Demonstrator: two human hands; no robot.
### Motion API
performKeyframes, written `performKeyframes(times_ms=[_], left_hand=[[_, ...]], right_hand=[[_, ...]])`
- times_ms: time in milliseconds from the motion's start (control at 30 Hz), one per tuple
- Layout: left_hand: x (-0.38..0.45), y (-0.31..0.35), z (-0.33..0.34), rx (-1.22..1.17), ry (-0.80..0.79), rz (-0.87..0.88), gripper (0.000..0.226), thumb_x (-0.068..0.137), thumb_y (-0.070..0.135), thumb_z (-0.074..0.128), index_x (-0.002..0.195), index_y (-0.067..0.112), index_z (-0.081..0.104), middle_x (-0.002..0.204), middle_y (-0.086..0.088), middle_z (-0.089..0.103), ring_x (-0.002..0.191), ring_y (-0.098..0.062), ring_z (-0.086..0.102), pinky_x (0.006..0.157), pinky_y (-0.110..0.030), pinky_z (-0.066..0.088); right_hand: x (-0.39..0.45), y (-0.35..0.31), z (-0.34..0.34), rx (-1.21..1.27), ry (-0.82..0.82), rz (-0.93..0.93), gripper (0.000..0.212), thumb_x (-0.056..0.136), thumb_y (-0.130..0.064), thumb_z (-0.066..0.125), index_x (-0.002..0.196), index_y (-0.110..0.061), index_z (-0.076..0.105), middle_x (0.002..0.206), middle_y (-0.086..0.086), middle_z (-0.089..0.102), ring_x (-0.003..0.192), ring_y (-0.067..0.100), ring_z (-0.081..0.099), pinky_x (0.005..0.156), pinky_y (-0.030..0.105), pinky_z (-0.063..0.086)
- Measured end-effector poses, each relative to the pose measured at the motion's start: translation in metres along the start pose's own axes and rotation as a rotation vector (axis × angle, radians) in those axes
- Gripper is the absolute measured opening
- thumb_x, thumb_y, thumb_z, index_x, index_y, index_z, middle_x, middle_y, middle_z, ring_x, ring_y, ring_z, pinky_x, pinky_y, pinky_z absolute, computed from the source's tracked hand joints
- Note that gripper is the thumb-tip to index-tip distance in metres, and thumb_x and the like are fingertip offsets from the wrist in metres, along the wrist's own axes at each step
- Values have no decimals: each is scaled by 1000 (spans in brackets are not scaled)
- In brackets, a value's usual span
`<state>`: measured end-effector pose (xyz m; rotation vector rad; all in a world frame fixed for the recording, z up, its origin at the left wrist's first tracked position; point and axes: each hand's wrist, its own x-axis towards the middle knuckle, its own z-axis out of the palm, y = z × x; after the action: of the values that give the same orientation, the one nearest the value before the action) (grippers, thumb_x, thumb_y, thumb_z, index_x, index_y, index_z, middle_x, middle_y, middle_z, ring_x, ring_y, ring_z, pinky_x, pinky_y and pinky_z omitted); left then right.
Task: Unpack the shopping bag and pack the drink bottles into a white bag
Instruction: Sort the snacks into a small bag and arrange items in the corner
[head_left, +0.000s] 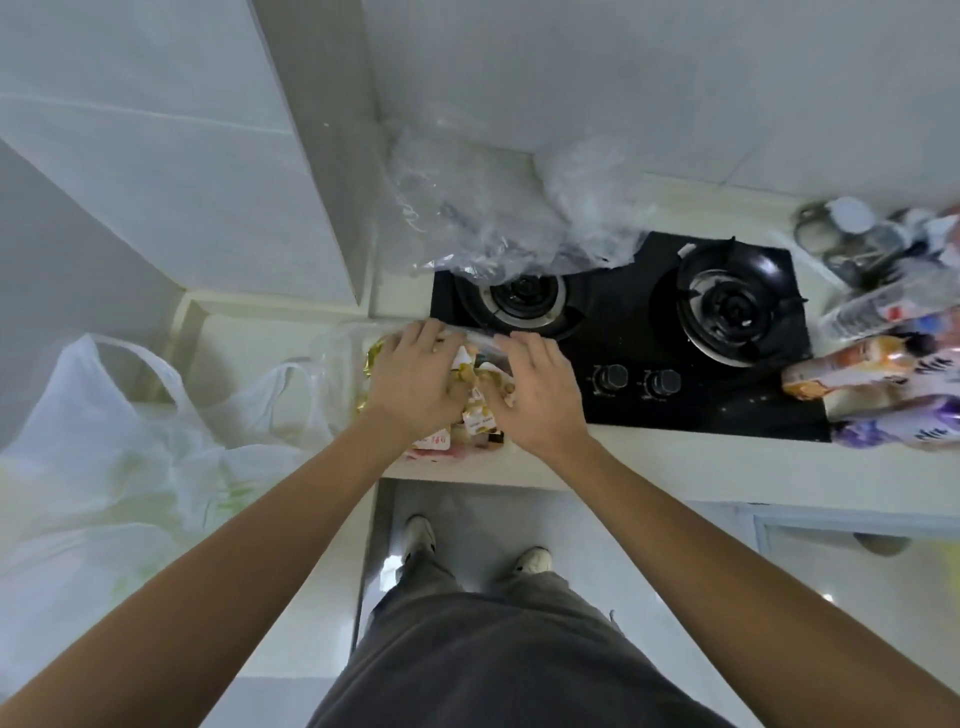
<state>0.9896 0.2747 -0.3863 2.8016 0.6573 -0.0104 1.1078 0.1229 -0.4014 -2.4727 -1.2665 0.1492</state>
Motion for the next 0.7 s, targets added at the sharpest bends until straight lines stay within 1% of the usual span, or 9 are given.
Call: performKeyframes(times_ms=[67,133,233,300,400,467,567,633,700], left_hand=[[6,25,-7,-4,41,52,63,79,41,62,138,18,55,135,-9,56,128,-32,49,101,-48,44],[12,56,-13,13,61,113,65,81,43,58,141,18,54,138,-10,55,132,-32,48,105,-50,44],[20,94,-18,24,82,155,63,85,46,51,142,19,53,142,-8,54,136,-31,45,111,-49,41],[27,133,-17,50,101,209,64,86,46,54,144,19,52,144,-8,53,138,-31,44,111,-49,40],[40,202,-14,90,95,296,67,88,46,59,149,20,48,150,-8,50,142,-30,41,114,-49,39],[51,253,-12,105,126,343,67,88,46,60,149,20,48,151,-8,49,143,-30,41,113,-48,39],[68,336,-9,82,161,393,64,89,44,61,147,18,49,148,-8,51,140,-31,43,110,-50,41],[79,392,-7,76,174,420,62,89,43,61,145,18,49,146,-7,52,138,-31,45,108,-50,44],[88,445,-5,60,175,439,62,89,43,61,145,19,50,146,-6,52,137,-29,46,107,-50,44]], right_hand=[[-11,16,-14,-58,18,13,56,94,-51,57,137,-14,58,136,7,57,126,29,52,106,44,45],[-26,39,-33,-97,56,53,59,93,-50,58,139,-13,58,139,9,57,129,30,51,109,45,43],[-43,68,-59,-125,116,90,59,92,-47,63,141,-14,58,145,10,55,134,29,47,114,49,40],[-60,98,-84,-134,146,147,60,94,-48,61,144,-15,55,149,9,52,137,29,44,116,51,38],[-90,148,-125,-158,189,222,62,95,-51,54,147,-18,52,153,8,48,142,30,40,119,50,34],[-113,184,-155,-175,226,237,61,95,-53,51,147,-19,51,154,8,47,143,30,39,121,49,32],[-146,242,-201,-183,303,240,61,95,-52,55,146,-19,52,152,8,50,142,28,39,120,49,33],[-165,283,-233,-185,318,261,62,95,-51,57,147,-19,51,152,8,50,142,28,39,119,48,34],[-180,323,-265,-200,331,271,61,94,-50,59,145,-18,52,148,7,52,139,30,43,117,48,36]])
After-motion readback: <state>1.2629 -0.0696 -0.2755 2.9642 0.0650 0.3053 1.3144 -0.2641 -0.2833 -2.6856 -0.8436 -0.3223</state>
